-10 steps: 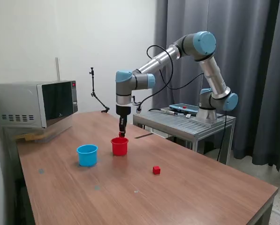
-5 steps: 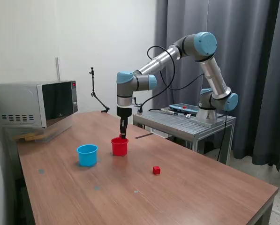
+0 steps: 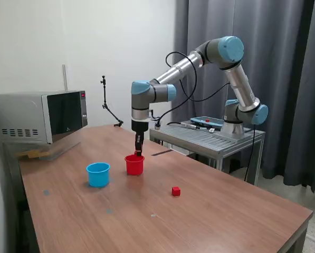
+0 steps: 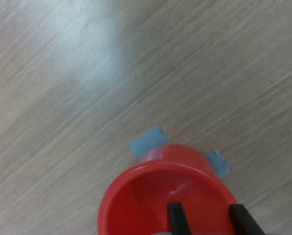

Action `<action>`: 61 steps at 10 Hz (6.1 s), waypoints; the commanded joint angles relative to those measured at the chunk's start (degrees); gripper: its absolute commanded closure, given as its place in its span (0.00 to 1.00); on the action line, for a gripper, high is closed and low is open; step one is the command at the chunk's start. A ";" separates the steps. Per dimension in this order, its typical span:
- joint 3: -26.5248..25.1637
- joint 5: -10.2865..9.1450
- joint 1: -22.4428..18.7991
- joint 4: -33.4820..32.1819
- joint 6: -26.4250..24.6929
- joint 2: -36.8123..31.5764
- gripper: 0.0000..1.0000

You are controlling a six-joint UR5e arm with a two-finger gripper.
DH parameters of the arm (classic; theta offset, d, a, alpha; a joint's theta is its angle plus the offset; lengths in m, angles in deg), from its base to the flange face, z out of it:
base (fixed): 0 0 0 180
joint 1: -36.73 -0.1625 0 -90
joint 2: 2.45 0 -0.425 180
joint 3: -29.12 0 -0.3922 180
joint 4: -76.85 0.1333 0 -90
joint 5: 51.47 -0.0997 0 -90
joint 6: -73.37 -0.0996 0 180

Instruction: Place red objects in the red bin, and blue objects in the blue bin.

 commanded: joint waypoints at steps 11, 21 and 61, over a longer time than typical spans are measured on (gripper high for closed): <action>-0.01 0.63 0.17 0.00 0.43 0.10 1.00; -0.10 0.72 0.79 0.09 0.70 0.28 1.00; 3.41 7.67 -27.25 9.23 -65.44 -3.34 0.00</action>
